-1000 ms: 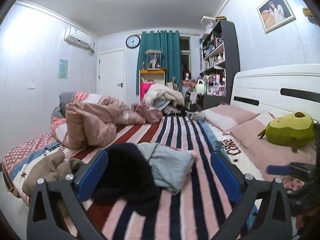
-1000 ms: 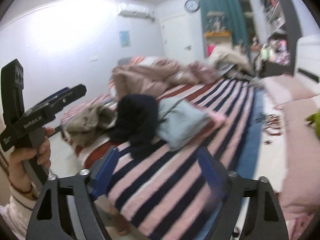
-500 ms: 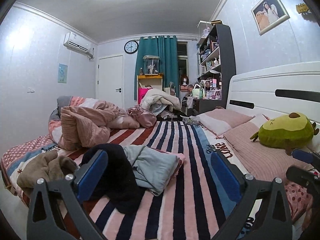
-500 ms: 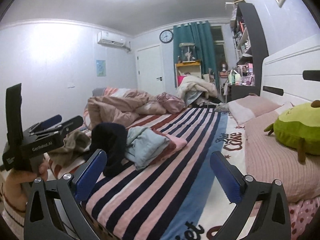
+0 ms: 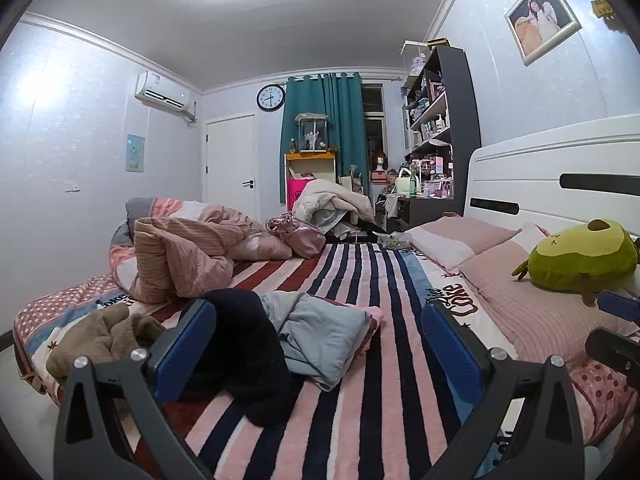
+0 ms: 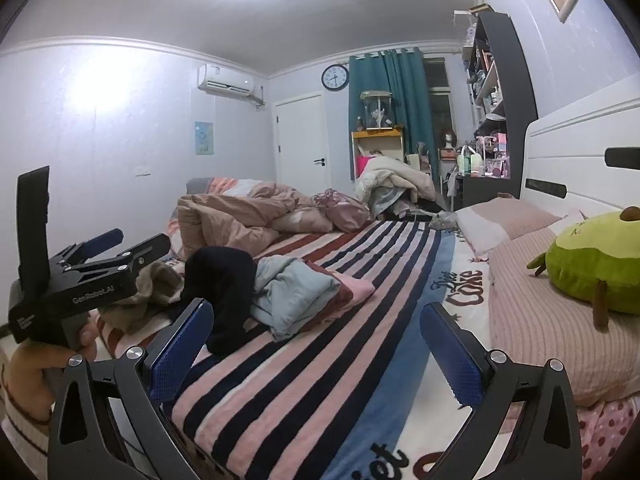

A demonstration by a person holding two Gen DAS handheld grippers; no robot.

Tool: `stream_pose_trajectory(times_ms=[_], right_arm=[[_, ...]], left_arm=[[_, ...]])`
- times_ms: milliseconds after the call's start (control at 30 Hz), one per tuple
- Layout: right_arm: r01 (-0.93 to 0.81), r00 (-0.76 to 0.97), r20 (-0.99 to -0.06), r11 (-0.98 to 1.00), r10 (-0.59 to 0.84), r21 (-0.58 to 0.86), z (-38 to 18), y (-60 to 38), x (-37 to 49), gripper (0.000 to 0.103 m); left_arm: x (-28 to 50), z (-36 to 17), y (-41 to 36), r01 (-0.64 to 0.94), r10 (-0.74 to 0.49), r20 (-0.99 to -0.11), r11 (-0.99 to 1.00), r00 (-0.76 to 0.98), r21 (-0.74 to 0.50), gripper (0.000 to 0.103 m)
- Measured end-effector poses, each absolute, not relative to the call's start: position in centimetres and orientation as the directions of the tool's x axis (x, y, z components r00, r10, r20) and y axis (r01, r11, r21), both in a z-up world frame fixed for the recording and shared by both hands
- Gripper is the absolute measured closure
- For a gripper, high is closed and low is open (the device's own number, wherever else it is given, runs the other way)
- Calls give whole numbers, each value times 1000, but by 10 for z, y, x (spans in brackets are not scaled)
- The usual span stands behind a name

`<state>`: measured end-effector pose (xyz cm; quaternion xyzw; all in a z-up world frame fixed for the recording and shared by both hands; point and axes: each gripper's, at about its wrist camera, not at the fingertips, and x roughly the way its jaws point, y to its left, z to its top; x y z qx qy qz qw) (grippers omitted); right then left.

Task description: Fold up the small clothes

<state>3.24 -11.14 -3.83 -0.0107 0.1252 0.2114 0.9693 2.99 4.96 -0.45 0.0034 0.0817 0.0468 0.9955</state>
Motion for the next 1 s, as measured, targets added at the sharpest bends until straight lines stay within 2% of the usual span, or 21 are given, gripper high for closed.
stream_pose_trajectory(times_ms=[1000], right_arm=[[-399, 885, -237, 915, 402, 60, -44, -107, 32, 0]], left_arm=[[35, -8, 53, -103, 106, -179, 994, 978, 24, 1]])
